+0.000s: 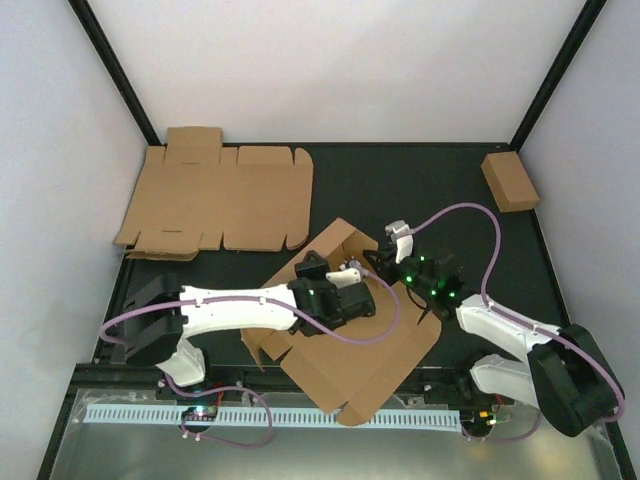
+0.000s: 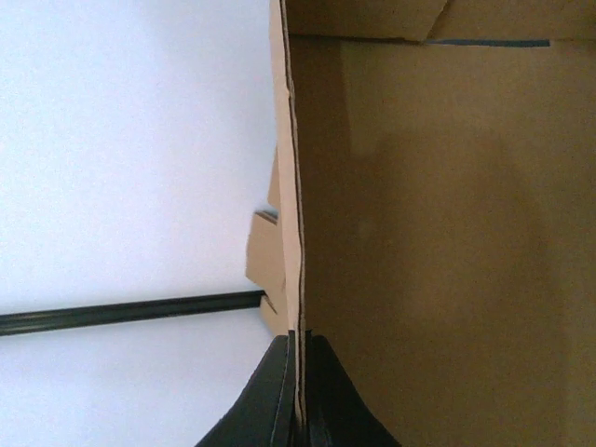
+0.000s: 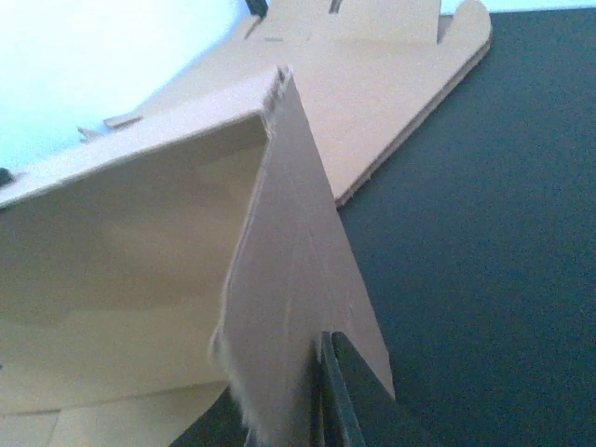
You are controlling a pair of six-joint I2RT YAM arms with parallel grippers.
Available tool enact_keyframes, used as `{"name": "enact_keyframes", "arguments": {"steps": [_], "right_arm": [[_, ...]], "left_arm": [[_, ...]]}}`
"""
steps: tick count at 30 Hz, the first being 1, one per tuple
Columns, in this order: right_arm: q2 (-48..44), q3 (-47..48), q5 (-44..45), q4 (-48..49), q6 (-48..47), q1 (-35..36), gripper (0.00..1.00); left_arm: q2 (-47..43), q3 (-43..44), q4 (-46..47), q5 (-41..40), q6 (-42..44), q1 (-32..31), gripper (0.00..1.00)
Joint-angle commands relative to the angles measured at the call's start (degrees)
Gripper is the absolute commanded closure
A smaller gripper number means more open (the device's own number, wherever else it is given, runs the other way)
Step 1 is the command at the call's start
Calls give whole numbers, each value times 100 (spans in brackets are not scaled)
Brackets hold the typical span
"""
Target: Fold the paper box
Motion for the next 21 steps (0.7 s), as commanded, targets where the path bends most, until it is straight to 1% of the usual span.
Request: {"name": "enact_keyframes", "arguments": {"steps": [1,5,7,11,13,16,21], "right_arm": [[88,-341,227,242,48,133,86],[150,-489,318,386,144,130,85],[124,-584,381,488,248,135,79],[-19,-800,344,716,454,127,75],[-110,-915,234,849,564,124,70],[-371,-1078,200,834,640,134,60],[-905,-1145,140,380,525,124,51]], "left_arm": [[362,200,230,-217,-155,-459,98],[680,328,50,-342,-302,-619,98],[784,449,-141,-359,-476,-624,98],[814,494,-253,-374,-570,-650,99],[798,461,-236,-373,-563,-651,98],[781,434,-195,-350,-534,-653,98],[748,429,-137,-293,-523,-651,98]]}}
